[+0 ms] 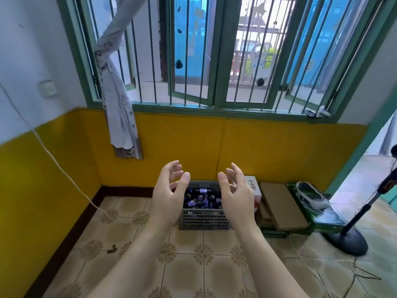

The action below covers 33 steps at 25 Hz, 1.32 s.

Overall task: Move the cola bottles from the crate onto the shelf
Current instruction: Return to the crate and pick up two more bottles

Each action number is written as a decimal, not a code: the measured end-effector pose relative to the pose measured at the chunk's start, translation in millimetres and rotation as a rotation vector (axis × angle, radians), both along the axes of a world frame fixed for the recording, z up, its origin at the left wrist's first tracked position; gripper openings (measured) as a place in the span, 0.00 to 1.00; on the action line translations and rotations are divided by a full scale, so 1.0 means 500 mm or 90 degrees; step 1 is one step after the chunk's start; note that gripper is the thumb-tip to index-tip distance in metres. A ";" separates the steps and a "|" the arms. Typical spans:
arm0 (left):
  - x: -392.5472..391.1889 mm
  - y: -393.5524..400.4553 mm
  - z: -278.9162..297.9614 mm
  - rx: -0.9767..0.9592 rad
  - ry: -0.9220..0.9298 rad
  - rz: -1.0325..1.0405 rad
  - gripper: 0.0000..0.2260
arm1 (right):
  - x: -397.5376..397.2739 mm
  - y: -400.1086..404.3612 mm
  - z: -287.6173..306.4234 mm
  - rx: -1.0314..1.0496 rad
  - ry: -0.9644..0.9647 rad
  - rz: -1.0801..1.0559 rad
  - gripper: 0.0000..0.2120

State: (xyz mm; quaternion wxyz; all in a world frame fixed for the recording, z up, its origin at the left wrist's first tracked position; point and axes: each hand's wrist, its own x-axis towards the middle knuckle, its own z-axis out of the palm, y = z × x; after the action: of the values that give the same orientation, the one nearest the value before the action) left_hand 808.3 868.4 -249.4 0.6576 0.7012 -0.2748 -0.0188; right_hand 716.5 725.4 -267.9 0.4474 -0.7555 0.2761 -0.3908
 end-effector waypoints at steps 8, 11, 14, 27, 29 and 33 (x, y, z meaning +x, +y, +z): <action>0.207 -0.160 -0.053 0.030 0.013 -0.061 0.25 | 0.166 -0.145 -0.029 0.010 0.053 -0.053 0.29; 0.285 -0.220 -0.073 0.042 0.017 -0.089 0.20 | 0.221 -0.201 -0.043 0.007 0.076 -0.076 0.28; 0.345 -0.272 -0.101 0.057 0.042 -0.105 0.18 | 0.266 -0.255 -0.070 0.013 0.103 -0.089 0.27; 0.626 -0.616 -0.226 0.176 0.088 -0.072 0.16 | 0.542 -0.639 -0.200 0.011 0.231 -0.028 0.28; 0.665 -0.665 -0.237 0.195 0.092 -0.057 0.16 | 0.584 -0.693 -0.218 0.014 0.249 -0.005 0.29; 0.746 -0.735 -0.278 0.230 0.128 -0.030 0.17 | 0.675 -0.773 -0.260 0.020 0.300 0.041 0.29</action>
State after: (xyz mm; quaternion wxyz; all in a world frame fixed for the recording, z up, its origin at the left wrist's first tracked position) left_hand 1181.1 501.0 -388.2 0.5448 0.7955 -0.2166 -0.1531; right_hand 1053.9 338.7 -397.9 0.3946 -0.8273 0.3544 -0.1849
